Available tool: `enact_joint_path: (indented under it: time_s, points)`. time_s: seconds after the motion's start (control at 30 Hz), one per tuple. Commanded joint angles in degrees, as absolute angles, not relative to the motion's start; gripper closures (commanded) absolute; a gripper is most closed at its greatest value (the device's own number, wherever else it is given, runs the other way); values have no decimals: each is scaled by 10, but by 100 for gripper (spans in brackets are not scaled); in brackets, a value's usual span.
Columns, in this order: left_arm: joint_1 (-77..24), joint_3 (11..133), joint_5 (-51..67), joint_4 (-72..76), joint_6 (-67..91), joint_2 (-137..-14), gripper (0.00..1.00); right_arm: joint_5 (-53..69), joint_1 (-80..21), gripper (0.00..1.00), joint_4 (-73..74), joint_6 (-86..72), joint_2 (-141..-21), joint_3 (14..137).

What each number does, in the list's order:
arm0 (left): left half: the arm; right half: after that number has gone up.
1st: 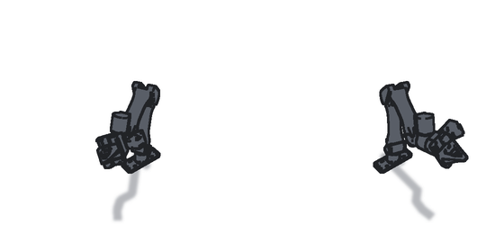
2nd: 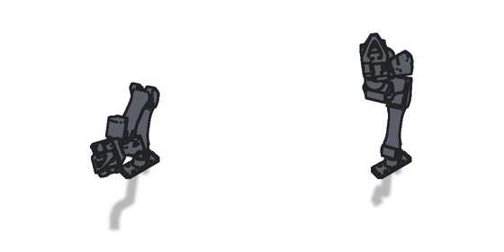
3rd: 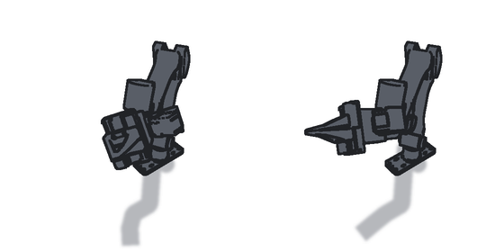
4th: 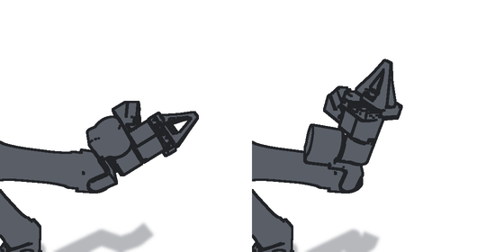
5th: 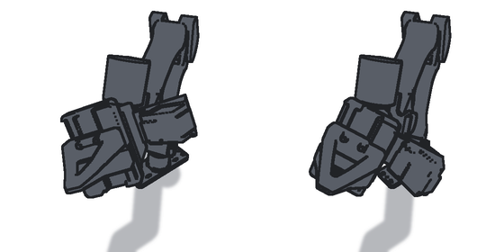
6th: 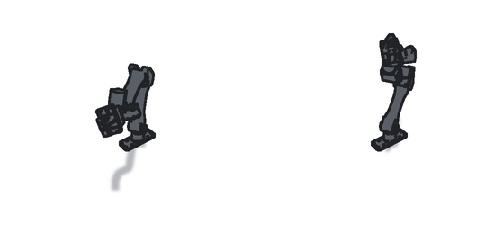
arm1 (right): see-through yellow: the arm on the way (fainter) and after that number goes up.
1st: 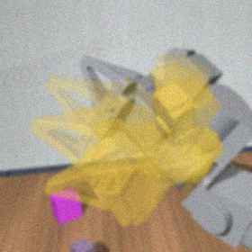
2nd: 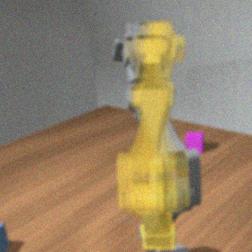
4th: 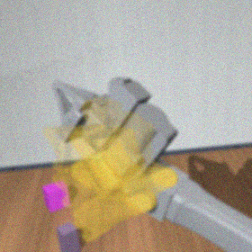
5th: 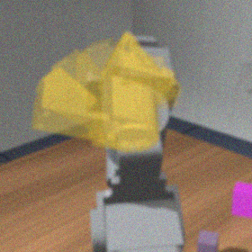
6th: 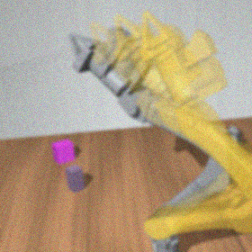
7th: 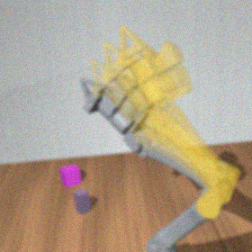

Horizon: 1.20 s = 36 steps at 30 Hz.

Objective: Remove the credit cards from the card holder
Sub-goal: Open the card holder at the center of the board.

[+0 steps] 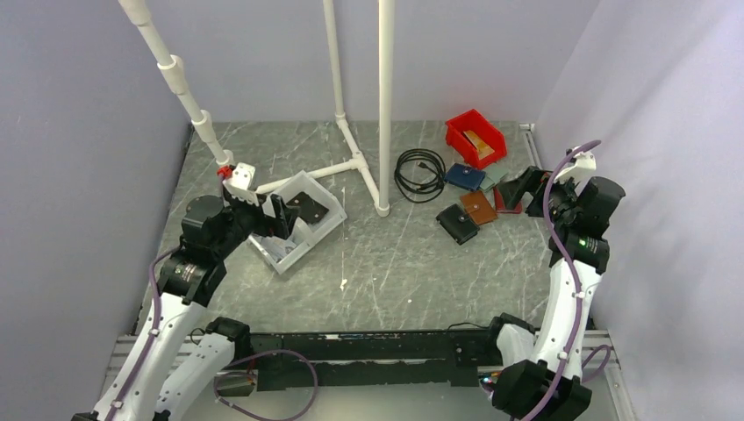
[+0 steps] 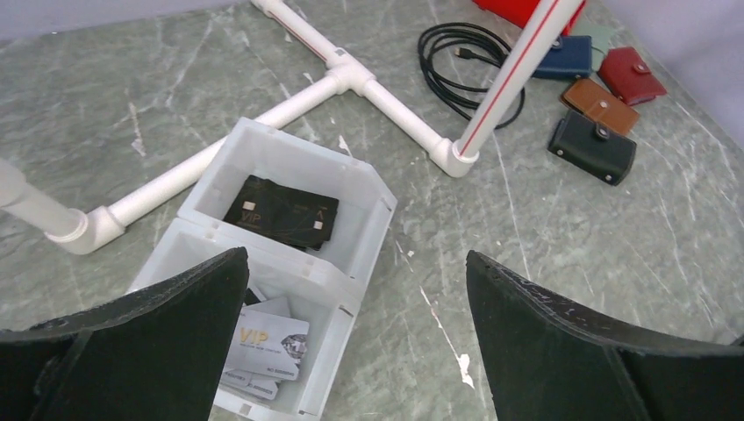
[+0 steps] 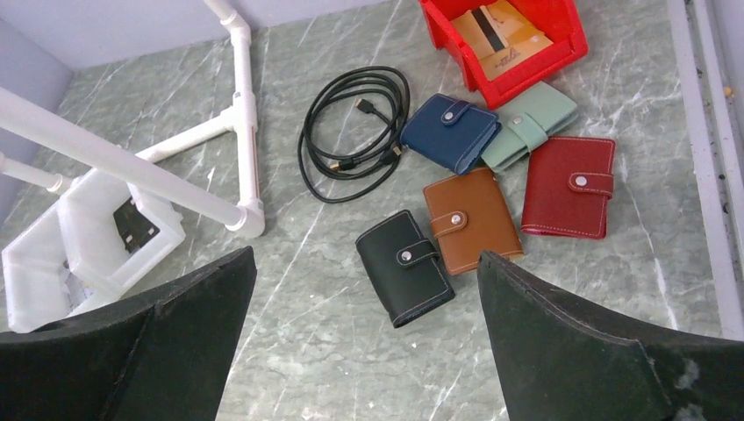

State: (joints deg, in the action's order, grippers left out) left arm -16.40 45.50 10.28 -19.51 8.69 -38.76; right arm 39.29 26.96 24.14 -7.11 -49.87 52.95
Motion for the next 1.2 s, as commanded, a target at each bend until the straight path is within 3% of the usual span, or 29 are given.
enact_joint_path:
  time_s: [0.0,0.23,0.4,0.57,0.93,1.17]
  points:
    - [-169,461,155,-167,87,-397,1,381,272,0,214,-86,-491,520]
    - [-170,460,159,-166,84,-408,1,422,272,0,204,-45,-500,503]
    - [-170,457,163,-162,87,-419,1,618,270,0,223,147,-515,474]
    - [-170,456,177,-158,89,-428,1,657,263,0,315,265,-534,495]
    - [-186,452,197,-155,90,-444,1,633,252,0,345,310,-612,514]
    - [-193,450,192,-159,85,-448,1,536,158,0,355,323,-669,522]
